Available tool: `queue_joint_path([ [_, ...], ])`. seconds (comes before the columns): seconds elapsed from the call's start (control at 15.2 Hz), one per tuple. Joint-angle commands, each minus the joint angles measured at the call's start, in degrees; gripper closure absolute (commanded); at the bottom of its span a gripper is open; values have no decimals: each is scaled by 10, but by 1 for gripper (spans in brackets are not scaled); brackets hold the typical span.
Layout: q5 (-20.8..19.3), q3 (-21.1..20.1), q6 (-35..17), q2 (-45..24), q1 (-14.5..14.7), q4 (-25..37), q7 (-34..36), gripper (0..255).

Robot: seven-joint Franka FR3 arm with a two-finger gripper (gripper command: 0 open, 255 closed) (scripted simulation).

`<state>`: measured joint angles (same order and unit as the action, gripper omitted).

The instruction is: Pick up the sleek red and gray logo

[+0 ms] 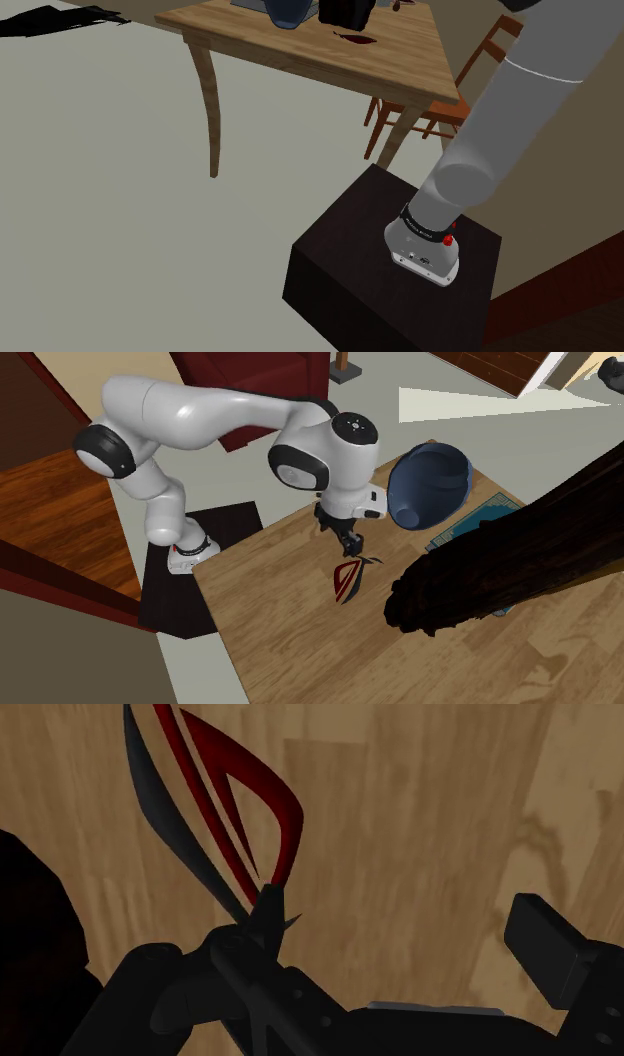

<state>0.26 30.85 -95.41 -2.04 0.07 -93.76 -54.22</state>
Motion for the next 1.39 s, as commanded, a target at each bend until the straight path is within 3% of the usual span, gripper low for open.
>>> queue_joint_path([
  [0.0, 30, 12, 10, -60, -16, 60, -43, 0],
  [0.26, 89, 15, 49, -181, -69, 200, -108, 0],
  [0.92, 83, 11, -15, -169, -59, 124, -106, 0],
  [0.99, 83, 11, -14, -170, -59, 126, -106, 255],
  [1.32, 83, 11, -14, -170, -59, 126, -106, 255],
])
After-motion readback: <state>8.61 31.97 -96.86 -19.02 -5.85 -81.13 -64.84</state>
